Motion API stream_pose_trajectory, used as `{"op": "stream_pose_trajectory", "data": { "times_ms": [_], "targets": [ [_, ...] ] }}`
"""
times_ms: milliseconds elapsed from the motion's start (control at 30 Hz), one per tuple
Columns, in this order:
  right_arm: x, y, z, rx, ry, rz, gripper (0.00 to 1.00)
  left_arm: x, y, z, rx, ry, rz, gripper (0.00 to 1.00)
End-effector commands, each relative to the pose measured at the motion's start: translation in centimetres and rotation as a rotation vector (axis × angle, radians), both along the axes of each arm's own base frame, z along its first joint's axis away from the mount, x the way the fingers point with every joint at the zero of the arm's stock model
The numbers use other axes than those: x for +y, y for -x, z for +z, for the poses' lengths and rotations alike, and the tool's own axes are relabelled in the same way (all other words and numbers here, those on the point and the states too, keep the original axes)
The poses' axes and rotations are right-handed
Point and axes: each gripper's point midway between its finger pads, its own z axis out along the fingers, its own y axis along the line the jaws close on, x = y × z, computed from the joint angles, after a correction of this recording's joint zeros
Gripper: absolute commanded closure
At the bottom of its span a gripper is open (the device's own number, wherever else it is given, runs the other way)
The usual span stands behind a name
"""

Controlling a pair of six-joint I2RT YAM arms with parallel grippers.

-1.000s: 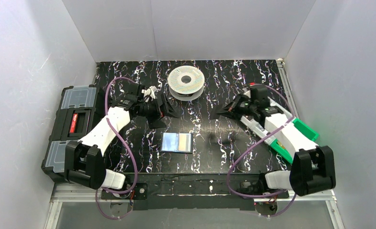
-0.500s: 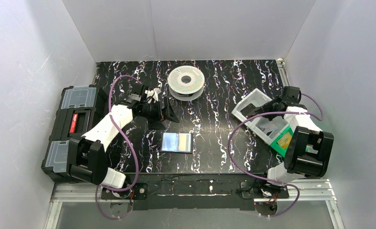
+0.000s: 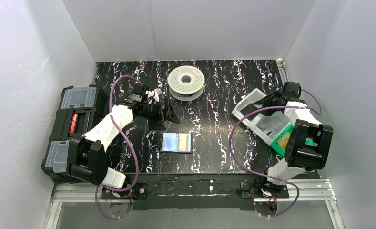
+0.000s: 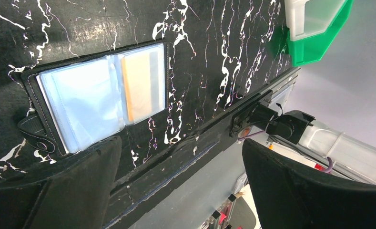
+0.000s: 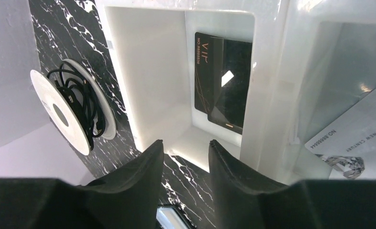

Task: Take the credit cards out of the card holder
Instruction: Place the credit card in the storage box.

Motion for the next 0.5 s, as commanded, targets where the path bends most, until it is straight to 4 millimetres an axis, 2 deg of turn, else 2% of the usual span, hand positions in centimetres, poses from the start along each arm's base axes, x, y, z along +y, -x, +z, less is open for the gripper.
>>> {"op": "stream_pose_trajectory", "data": {
  "times_ms": [0, 167, 333, 467],
  "targets": [
    [0.3, -0.6, 2.1, -0.048, -0.017, 0.024, 0.5, 0.1, 1.1, 0.4, -0.005, -0.001, -0.016, 0.02],
    [0.7, 0.1, 3.3, -0.051, -0.023, 0.032, 0.39, 0.1, 1.3, 0.1, 0.001, -0.007, -0.02, 0.02],
    [0.9, 0.9, 4.1, -0.038, -0.027, 0.037, 0.16, 0.0, 1.3, 0.1, -0.004, -0.018, -0.025, 0.02],
    [1.1, 1.4, 4.7, -0.037, -0.03, 0.046, 0.06, -0.2, 1.5, 0.0, -0.002, -0.028, -0.031, 0.02]
  ]
}}
